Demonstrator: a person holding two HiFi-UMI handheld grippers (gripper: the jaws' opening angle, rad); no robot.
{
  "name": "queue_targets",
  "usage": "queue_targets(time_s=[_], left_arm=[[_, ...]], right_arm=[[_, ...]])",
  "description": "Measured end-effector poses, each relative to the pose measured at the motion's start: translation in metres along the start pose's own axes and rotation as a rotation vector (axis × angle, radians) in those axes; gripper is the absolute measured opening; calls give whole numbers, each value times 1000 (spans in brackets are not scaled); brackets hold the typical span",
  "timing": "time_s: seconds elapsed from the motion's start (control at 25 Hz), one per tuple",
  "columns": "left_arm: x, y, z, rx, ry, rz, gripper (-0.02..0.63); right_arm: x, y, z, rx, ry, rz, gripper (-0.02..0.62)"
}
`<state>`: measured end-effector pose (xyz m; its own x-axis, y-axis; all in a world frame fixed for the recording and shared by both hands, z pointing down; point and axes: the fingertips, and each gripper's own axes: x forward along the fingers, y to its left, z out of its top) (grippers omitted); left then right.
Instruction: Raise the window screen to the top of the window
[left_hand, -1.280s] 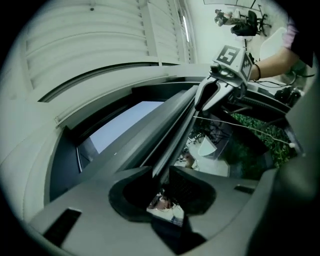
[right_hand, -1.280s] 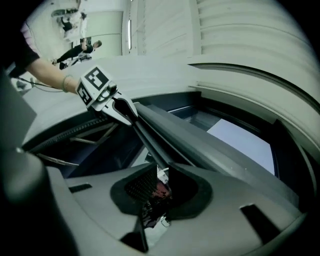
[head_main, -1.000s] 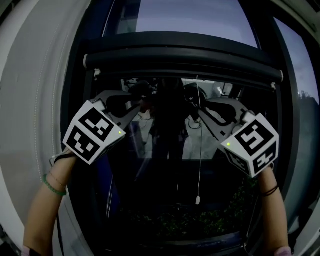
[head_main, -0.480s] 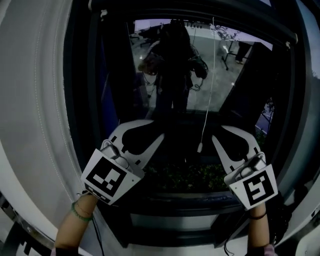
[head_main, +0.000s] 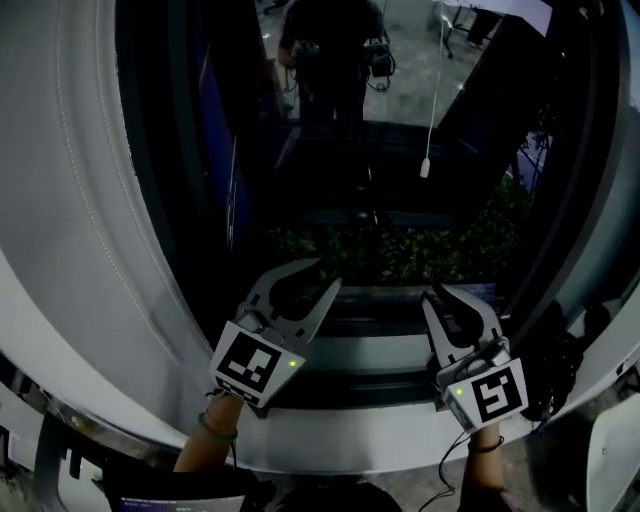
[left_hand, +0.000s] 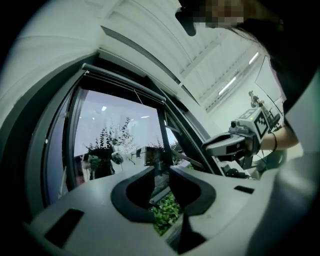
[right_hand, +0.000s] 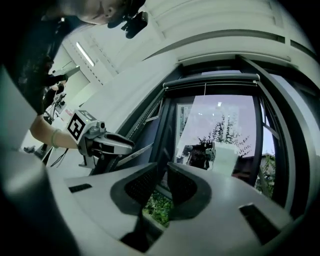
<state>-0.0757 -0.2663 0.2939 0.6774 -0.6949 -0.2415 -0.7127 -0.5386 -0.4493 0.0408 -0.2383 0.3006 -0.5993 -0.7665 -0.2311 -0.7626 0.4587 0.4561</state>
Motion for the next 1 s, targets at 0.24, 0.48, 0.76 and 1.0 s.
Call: queue_targets(time_s=[0.24,0.48,0.76,1.0], left_arm=[[-16,-56,-44,-122,32,-38,91],[-42,-108,-41,-190,49,-19,91],[-85,-186,-17,-250,85,16,91],[-142,-285,-8,-346,164,32,91]], right_arm=[[-30,33,-37,85,50,-25,55],[-69,47,-36,147,39,-34,57],[-140,81,-27,212,39,5,57],[-238,129,-29,286,132,36,56]])
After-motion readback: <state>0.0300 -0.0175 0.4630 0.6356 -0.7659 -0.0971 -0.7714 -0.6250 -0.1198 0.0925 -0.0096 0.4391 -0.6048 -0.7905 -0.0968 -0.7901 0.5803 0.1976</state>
